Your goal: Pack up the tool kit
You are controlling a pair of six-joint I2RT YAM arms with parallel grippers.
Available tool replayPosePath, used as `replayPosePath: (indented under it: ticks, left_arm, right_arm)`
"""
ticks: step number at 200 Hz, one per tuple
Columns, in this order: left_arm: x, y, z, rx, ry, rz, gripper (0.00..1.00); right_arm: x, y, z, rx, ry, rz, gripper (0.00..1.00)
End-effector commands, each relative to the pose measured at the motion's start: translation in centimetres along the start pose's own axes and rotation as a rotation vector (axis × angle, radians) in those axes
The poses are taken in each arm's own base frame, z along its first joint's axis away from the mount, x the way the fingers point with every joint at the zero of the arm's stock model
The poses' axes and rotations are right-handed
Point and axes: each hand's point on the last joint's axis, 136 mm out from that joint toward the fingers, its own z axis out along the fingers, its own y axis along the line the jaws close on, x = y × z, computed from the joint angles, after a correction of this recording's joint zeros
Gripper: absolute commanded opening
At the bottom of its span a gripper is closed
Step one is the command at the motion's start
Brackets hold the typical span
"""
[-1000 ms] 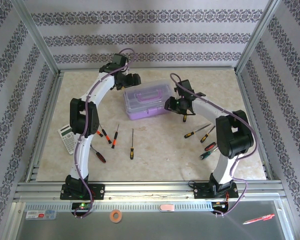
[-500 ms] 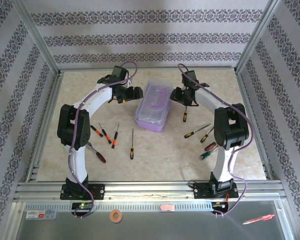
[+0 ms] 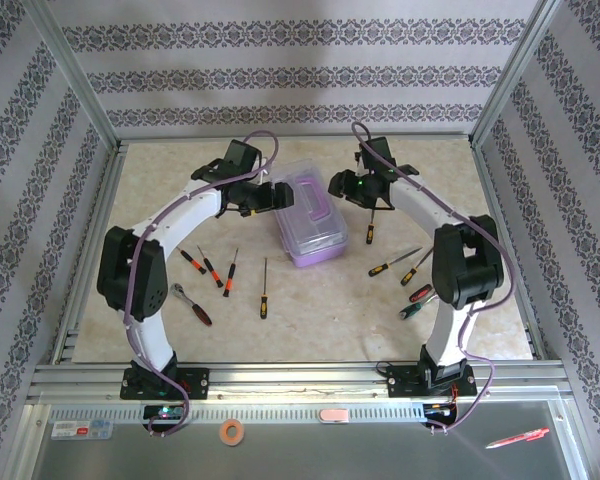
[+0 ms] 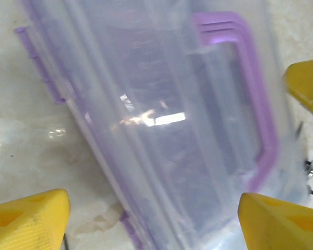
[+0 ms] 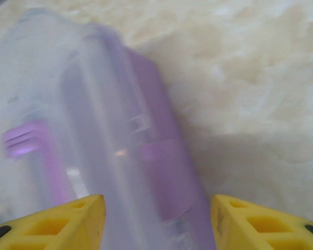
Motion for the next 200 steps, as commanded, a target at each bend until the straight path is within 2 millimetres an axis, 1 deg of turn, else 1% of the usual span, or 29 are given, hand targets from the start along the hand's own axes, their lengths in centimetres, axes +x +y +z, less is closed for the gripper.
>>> replayPosePath:
  ticks: [1, 18, 35, 50, 61, 70, 94, 106, 123, 138, 148, 158, 171, 186, 200]
  left_arm:
    - [-1.0, -1.7, -2.3, 0.019, -0.071, 0.014, 0.84]
    - [-0.8, -1.3, -2.5, -0.001, -0.072, -0.001, 0.84]
    - [-0.7, -1.1, -2.4, -0.005, -0.072, -0.013, 0.85]
    - [-0.5, -0.9, -2.0, -0.014, -0.059, -0.015, 0.85]
    - [-0.4, -0.6, -1.8, -0.023, -0.053, -0.019, 0.85]
    - [-0.3, -0.4, -1.6, -0.033, -0.050, -0.026, 0.85]
    - [-0.6, 0.2, -0.9, -0.051, -0.059, -0.032, 0.88]
    - [-0.8, 0.4, -0.3, -0.054, -0.056, -0.027, 0.90]
    - [-1.1, 0.7, 0.9, -0.060, -0.042, -0.021, 0.93]
    - [-1.2, 1.0, 2.0, -0.078, -0.014, -0.013, 0.93]
    - [-1.2, 1.3, 2.7, -0.093, 0.009, -0.006, 0.93]
    - [-1.2, 1.7, 2.9, -0.122, 0.025, 0.005, 0.93]
    - [-1.4, 2.7, 2.8, -0.185, 0.028, 0.022, 0.92]
    - [-1.4, 3.6, 2.6, -0.246, 0.026, 0.053, 0.92]
    - [-1.1, 3.8, 2.8, -0.268, 0.041, 0.084, 0.92]
  right_arm:
    - [1.7, 1.5, -1.9, -0.055, 0.004, -0.041, 0.56]
    - [3.2, 1.0, -2.3, -0.038, 0.003, -0.043, 0.56]
    - [4.7, 1.1, -2.7, -0.073, 0.006, -0.027, 0.56]
    - [6.1, 2.1, -3.2, -0.136, 0.018, -0.017, 0.56]
    - [7.2, 2.4, -3.2, -0.149, 0.026, -0.011, 0.56]
    - [8.1, 3.0, -3.3, -0.170, 0.037, -0.018, 0.56]
    - [10.4, 4.5, -3.3, -0.224, 0.065, -0.028, 0.56]
    - [11.1, 5.3, -3.1, -0.259, 0.074, -0.027, 0.56]
    - [12.0, 5.8, -2.8, -0.281, 0.096, -0.014, 0.56]
    - [12.1, 6.0, -2.9, -0.294, 0.095, -0.013, 0.56]
    - [11.8, 5.2, -3.2, -0.259, 0.074, -0.012, 0.56]
    - [11.1, 4.8, -4.3, -0.249, 0.043, -0.014, 0.56]
    - [10.2, 4.3, -5.9, -0.243, 0.008, -0.022, 0.56]
    - [9.6, 2.8, -7.5, -0.204, -0.022, -0.030, 0.58]
    - [9.3, 1.0, -8.4, -0.154, -0.041, -0.036, 0.60]
